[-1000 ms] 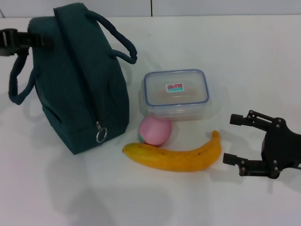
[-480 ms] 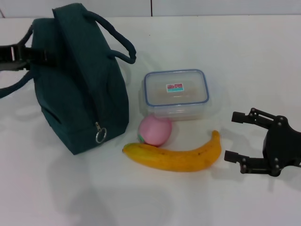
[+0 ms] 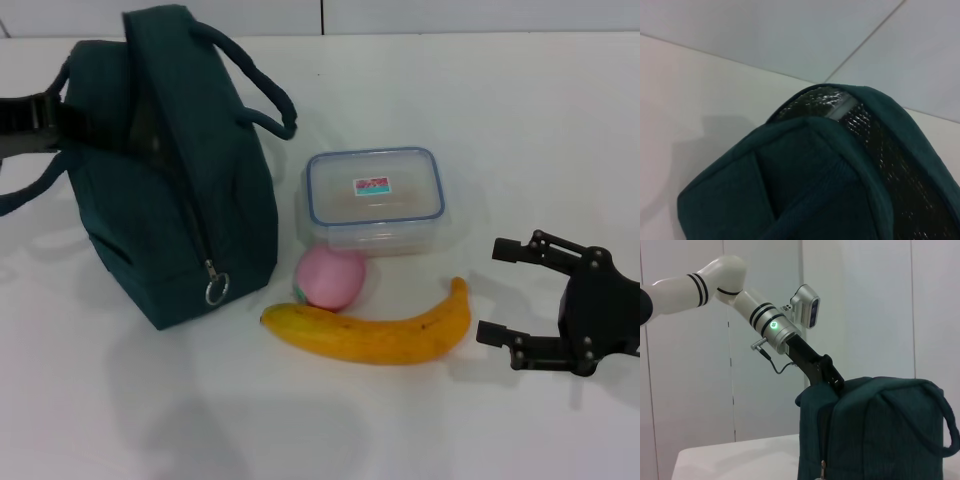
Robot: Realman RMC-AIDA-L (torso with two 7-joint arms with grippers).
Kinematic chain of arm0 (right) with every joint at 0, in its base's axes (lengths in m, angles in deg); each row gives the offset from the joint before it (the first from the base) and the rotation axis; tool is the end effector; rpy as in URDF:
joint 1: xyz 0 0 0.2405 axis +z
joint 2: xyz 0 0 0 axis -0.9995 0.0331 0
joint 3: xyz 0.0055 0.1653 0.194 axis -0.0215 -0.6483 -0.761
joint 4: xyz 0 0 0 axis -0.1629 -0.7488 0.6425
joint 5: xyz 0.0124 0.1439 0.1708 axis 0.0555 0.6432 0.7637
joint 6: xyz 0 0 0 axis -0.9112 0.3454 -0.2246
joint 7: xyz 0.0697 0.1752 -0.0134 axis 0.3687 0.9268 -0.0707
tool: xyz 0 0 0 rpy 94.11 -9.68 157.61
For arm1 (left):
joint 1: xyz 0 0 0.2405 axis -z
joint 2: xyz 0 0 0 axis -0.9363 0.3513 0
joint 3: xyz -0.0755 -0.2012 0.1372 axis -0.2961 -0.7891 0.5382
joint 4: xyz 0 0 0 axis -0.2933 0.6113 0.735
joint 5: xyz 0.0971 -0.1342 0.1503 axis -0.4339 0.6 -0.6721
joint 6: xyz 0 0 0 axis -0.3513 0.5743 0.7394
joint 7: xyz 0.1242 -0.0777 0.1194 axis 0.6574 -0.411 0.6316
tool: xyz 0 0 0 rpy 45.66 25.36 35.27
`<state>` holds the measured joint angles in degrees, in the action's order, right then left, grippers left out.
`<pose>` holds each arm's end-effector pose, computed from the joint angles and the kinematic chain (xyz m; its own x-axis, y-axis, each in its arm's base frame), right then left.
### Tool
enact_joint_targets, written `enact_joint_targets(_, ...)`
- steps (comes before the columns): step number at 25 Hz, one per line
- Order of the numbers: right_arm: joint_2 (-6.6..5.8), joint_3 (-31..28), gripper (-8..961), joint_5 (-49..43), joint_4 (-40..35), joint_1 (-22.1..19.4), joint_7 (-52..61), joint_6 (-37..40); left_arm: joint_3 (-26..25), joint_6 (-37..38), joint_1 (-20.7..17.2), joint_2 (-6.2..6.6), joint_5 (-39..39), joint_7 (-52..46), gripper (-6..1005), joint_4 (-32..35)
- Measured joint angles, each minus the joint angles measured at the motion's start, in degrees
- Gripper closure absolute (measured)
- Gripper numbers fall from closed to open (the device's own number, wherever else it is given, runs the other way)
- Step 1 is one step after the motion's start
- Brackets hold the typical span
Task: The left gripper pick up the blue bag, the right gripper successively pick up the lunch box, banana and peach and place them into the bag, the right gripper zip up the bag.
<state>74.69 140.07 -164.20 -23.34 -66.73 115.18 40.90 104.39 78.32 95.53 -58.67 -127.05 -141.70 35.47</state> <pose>0.2593 0.2896 -0.0458 0.7643 0.0009 -0.6449 -0.1887 -0.9559 -0.2250 -0.2440 0.3746 0.0905 0.2623 0.8519 0.4533 0.9627 -0.1985 -0.1840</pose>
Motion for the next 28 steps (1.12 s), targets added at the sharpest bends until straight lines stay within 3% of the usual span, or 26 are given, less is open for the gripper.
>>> enact_joint_targets(1,0.01,0.0,76,0.0,0.0,-0.1,0.0,0.0,0.0,0.2,0.0,0.0,0.4,0.0,577,0.0)
enact_joint_targets(4,0.01,-0.2,76,0.0,0.0,-0.1,0.0,0.0,0.0,1.0,0.0,-0.14,0.9,-1.2,809,0.0)
enact_joint_targets(9,0.01,-2.0,77,0.1,0.0,-0.3,0.5,0.3,0.7,2.3,0.0,-0.74,1.2,-2.3,962,0.1)
enact_joint_targets(14,0.0,-4.8,77,1.5,0.2,-0.4,5.7,-1.3,0.4,2.4,-0.3,-1.16,1.3,-2.7,962,0.1)
enact_joint_targets(20,0.1,-11.4,78,7.5,4.4,1.0,19.1,-9.3,0.6,2.4,-0.6,-1.37,3.6,-2.8,962,0.1)
enact_joint_targets(28,0.16,-11.3,79,11.2,12.0,7.7,33.4,-21.8,0.5,2.1,-0.9,-1.45,3.8,-2.7,963,0.0)
